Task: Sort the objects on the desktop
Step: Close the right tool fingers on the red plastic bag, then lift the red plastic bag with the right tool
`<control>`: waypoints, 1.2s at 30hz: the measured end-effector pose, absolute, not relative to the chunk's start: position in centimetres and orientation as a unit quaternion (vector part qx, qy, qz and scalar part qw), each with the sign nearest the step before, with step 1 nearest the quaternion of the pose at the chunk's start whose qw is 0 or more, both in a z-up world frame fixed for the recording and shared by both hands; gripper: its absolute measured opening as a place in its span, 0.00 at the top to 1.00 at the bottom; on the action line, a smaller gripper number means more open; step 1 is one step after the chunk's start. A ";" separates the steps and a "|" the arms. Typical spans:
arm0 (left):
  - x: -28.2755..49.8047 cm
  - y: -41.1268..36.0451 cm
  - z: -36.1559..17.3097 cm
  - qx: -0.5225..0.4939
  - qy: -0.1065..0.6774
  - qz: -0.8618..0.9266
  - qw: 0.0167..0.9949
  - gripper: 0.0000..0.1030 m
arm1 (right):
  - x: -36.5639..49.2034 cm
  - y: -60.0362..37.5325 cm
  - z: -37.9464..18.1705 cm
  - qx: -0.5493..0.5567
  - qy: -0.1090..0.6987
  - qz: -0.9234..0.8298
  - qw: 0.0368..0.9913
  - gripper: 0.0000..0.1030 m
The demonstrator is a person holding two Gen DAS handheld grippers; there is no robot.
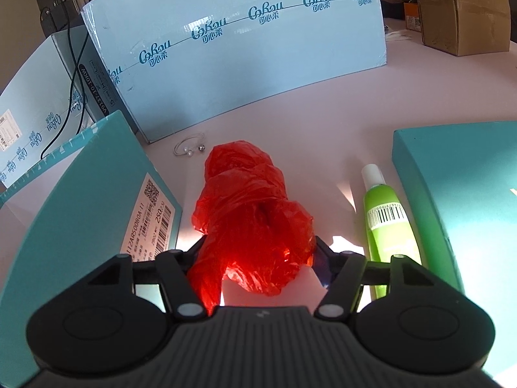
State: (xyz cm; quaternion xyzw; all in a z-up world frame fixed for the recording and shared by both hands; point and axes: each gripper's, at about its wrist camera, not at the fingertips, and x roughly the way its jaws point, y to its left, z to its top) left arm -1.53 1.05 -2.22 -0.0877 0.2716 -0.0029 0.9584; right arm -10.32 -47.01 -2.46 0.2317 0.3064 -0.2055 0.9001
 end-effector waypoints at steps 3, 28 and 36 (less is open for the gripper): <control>-1.5 1.1 -2.2 -0.088 0.271 -0.002 0.958 0.00 | -10.7 -46.6 -2.7 0.222 0.293 -0.208 0.906 0.39; -1.9 1.0 -2.2 -0.094 0.271 -0.003 0.958 0.00 | -14.0 -45.4 -1.4 0.218 0.202 -0.204 0.933 0.41; -2.0 1.2 -2.1 -0.098 0.270 -0.002 0.958 0.00 | -15.1 -45.6 -0.8 0.229 0.186 -0.207 0.933 0.41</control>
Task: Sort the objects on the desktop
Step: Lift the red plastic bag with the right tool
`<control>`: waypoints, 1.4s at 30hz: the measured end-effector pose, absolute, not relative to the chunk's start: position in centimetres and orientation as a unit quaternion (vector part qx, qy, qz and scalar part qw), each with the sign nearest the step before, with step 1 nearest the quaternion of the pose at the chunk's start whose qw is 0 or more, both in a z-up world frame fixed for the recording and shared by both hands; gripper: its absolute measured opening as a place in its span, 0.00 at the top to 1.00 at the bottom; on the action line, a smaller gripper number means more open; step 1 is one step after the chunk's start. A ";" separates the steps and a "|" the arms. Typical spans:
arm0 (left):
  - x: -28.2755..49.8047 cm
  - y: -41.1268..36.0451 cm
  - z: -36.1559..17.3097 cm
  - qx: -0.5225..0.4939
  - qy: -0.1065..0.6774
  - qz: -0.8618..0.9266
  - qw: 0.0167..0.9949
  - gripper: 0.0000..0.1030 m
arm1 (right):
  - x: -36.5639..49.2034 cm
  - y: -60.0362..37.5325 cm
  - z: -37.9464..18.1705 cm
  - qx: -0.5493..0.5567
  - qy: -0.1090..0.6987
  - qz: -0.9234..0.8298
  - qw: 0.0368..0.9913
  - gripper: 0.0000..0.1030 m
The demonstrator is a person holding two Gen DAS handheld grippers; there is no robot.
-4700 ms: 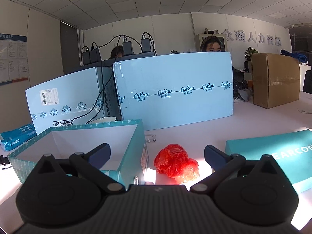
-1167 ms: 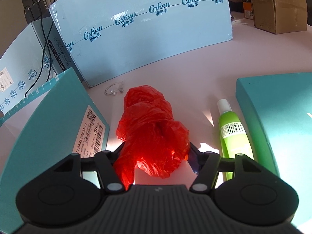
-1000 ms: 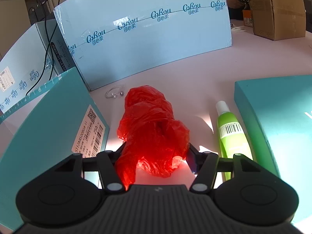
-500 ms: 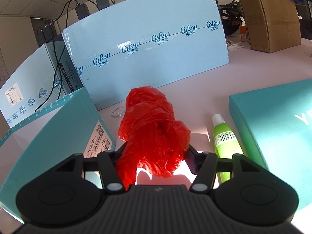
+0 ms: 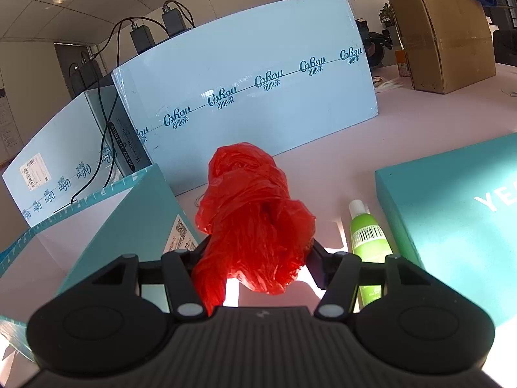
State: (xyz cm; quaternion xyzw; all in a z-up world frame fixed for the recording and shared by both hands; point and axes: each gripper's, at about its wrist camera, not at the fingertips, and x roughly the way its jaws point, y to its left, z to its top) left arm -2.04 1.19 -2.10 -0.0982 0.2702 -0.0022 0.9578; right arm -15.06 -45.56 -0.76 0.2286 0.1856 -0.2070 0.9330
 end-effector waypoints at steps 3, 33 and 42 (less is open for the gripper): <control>-2.0 1.3 -2.2 -0.101 0.272 -0.002 0.957 0.00 | -15.4 -45.5 -0.5 0.229 0.179 -0.209 0.934 0.41; -2.0 1.5 -2.4 -0.108 0.275 0.001 0.956 0.00 | -16.4 -44.7 0.9 0.245 0.145 -0.203 0.937 0.41; -2.0 1.4 -2.3 -0.107 0.276 -0.001 0.955 0.00 | -16.5 -44.1 1.7 0.252 0.136 -0.193 0.939 0.41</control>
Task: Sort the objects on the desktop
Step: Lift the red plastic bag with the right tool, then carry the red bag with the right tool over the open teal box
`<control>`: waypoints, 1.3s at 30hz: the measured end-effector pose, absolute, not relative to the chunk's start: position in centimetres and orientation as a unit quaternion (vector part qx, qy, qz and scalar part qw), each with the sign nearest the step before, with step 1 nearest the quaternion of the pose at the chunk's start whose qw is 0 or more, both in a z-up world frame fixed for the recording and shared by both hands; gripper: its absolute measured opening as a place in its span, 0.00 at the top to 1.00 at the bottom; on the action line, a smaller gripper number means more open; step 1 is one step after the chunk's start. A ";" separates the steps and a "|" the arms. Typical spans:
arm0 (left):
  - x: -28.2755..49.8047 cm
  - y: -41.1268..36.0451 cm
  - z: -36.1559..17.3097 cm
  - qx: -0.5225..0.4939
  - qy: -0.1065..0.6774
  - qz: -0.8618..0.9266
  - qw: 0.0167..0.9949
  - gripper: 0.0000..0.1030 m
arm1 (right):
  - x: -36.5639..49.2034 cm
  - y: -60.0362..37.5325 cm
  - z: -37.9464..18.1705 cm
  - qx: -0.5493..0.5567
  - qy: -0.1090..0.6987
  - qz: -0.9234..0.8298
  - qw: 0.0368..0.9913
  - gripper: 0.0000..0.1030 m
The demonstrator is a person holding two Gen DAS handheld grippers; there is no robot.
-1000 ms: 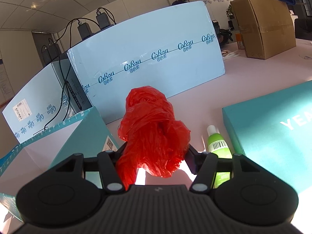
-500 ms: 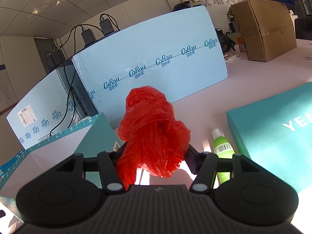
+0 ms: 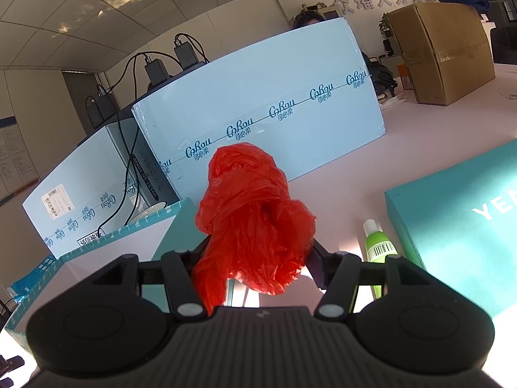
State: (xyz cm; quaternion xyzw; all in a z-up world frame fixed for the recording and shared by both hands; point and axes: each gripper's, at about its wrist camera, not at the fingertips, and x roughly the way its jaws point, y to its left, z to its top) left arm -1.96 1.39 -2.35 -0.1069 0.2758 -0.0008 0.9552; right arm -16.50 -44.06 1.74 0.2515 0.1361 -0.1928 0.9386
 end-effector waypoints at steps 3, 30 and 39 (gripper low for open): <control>-2.0 1.4 -2.3 -0.107 0.275 -0.001 0.955 0.00 | -16.4 -43.8 2.0 0.252 0.136 -0.189 0.939 0.41; -2.2 0.8 -2.3 -0.098 0.276 -0.005 0.956 0.00 | -16.1 -41.9 3.2 0.251 0.125 -0.160 0.947 0.41; -2.3 0.8 -2.4 -0.099 0.278 -0.004 0.955 0.00 | -15.8 -40.9 3.8 0.244 0.121 -0.145 0.951 0.41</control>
